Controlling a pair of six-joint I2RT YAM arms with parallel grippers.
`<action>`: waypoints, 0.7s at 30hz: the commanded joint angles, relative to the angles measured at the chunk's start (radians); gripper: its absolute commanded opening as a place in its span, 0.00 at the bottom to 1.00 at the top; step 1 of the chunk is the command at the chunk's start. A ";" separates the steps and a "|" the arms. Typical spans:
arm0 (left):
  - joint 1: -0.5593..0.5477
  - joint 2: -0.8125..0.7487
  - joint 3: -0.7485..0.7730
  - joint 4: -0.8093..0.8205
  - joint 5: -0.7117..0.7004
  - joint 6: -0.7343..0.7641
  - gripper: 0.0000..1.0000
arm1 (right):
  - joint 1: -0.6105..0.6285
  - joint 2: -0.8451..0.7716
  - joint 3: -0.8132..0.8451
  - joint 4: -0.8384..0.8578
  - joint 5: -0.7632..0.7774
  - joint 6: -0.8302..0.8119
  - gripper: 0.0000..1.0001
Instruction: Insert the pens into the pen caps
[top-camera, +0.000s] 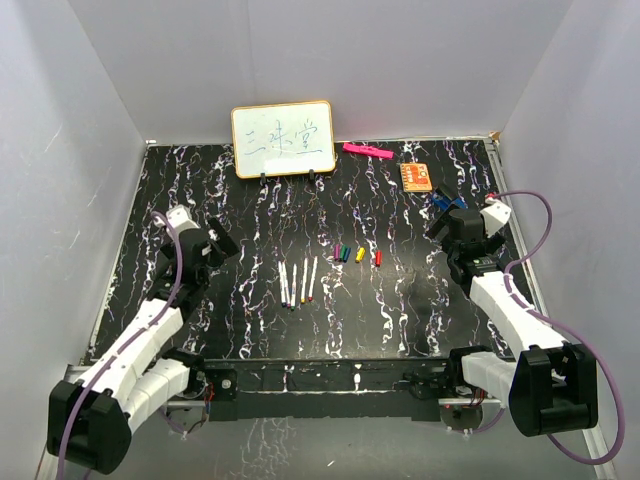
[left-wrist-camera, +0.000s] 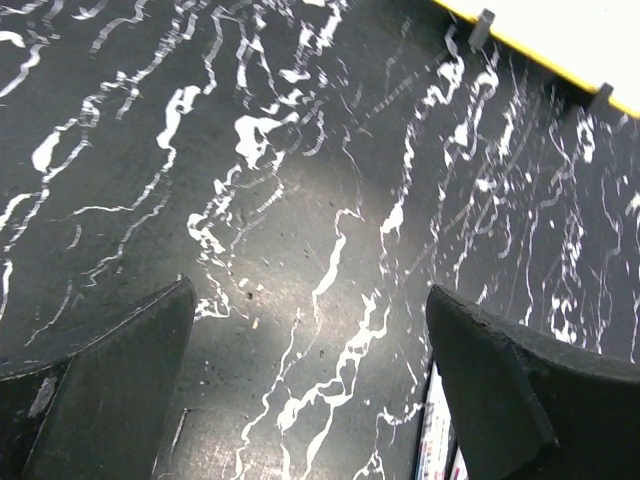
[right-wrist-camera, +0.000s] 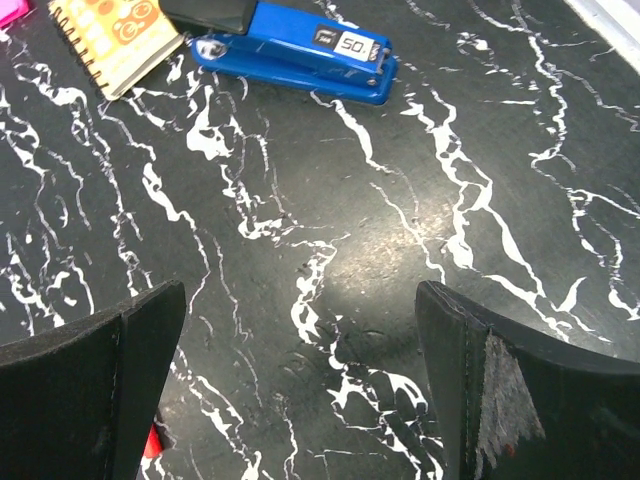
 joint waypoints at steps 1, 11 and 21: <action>0.000 0.021 0.026 0.021 0.152 0.074 0.99 | 0.001 -0.013 0.023 0.086 -0.095 -0.033 0.98; -0.073 0.156 0.102 -0.109 0.278 0.081 0.89 | 0.037 -0.050 -0.001 0.175 -0.196 -0.099 0.94; -0.216 0.302 0.219 -0.303 0.289 0.069 0.58 | 0.050 -0.052 0.007 0.197 -0.209 -0.119 0.85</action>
